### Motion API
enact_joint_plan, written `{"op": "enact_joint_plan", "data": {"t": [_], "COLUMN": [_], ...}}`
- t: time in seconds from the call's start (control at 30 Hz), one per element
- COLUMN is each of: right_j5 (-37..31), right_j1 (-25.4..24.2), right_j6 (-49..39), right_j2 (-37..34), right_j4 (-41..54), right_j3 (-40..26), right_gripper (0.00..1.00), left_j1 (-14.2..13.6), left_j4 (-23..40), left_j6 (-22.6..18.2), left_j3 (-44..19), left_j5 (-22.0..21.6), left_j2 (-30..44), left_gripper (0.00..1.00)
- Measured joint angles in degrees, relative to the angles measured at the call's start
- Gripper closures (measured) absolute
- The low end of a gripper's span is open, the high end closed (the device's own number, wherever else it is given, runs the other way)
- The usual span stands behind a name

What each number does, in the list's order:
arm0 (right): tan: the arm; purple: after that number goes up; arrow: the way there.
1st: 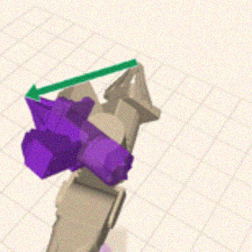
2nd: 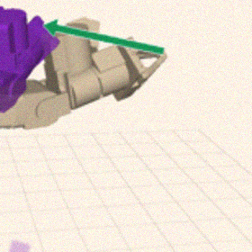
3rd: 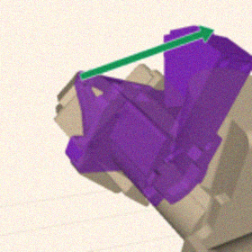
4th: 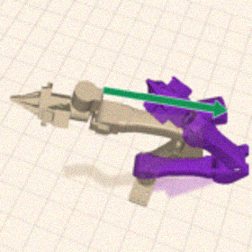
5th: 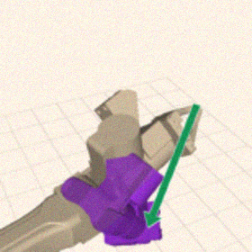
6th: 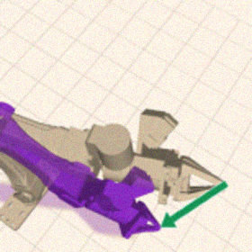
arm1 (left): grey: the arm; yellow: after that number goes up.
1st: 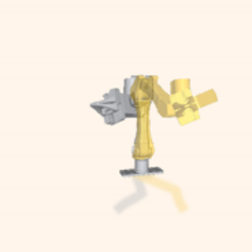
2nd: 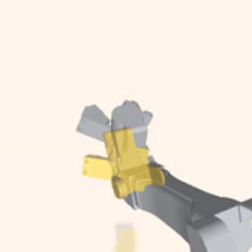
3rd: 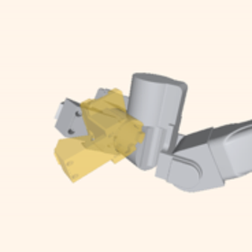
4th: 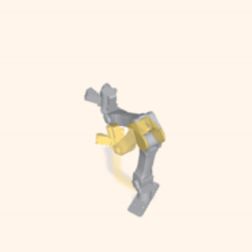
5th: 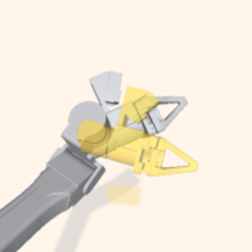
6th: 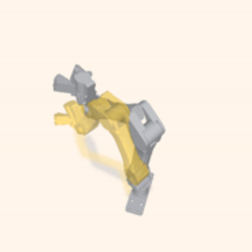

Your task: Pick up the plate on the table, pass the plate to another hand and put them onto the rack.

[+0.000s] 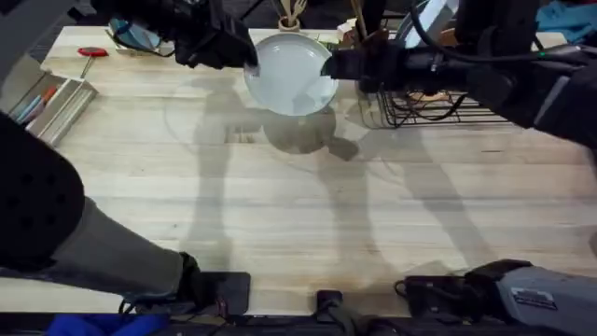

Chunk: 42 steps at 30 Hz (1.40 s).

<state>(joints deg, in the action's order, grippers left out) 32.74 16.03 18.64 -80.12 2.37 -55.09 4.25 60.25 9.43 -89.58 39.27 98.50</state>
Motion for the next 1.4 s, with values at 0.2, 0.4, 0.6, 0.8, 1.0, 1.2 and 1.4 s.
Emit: {"op": "enact_joint_plan", "data": {"t": [0.2,0.4,0.6,0.8,1.0,1.2,1.4], "right_j5": [-5.6,-14.8,-22.0,-26.0,-28.4,-28.9,-28.9], "right_j1": [1.7,7.8,11.5,12.2,13.5,13.7,13.7], "right_j6": [4.5,8.8,13.3,16.8,17.6,18.1,18.3], "right_j2": [0.0,0.0,0.0,0.0,0.0,0.0,0.0], "right_j4": [0.1,0.2,0.2,0.5,0.8,1.5,1.6], "right_j3": [0.0,0.0,0.0,0.0,0.0,0.0,0.0], "right_gripper": [0.006,0.006,0.006,0.026,0.044,0.322,0.645], "left_j1": [0.0,0.0,0.0,0.0,0.0,0.0,0.0], "left_j4": [0.0,0.0,0.1,0.4,0.4,0.4,0.5], "left_j6": [0.0,-0.1,-0.1,-0.4,-0.7,-0.9,-0.9], "left_j3": [0.0,0.0,0.0,0.0,0.0,0.0,0.0], "left_j5": [1.2,1.7,1.7,1.7,1.7,1.7,1.7], "left_j2": [0.0,0.0,0.0,0.0,0.0,0.0,0.0], "left_gripper": [0.959,0.959,0.959,0.959,0.959,0.96,0.959]}}
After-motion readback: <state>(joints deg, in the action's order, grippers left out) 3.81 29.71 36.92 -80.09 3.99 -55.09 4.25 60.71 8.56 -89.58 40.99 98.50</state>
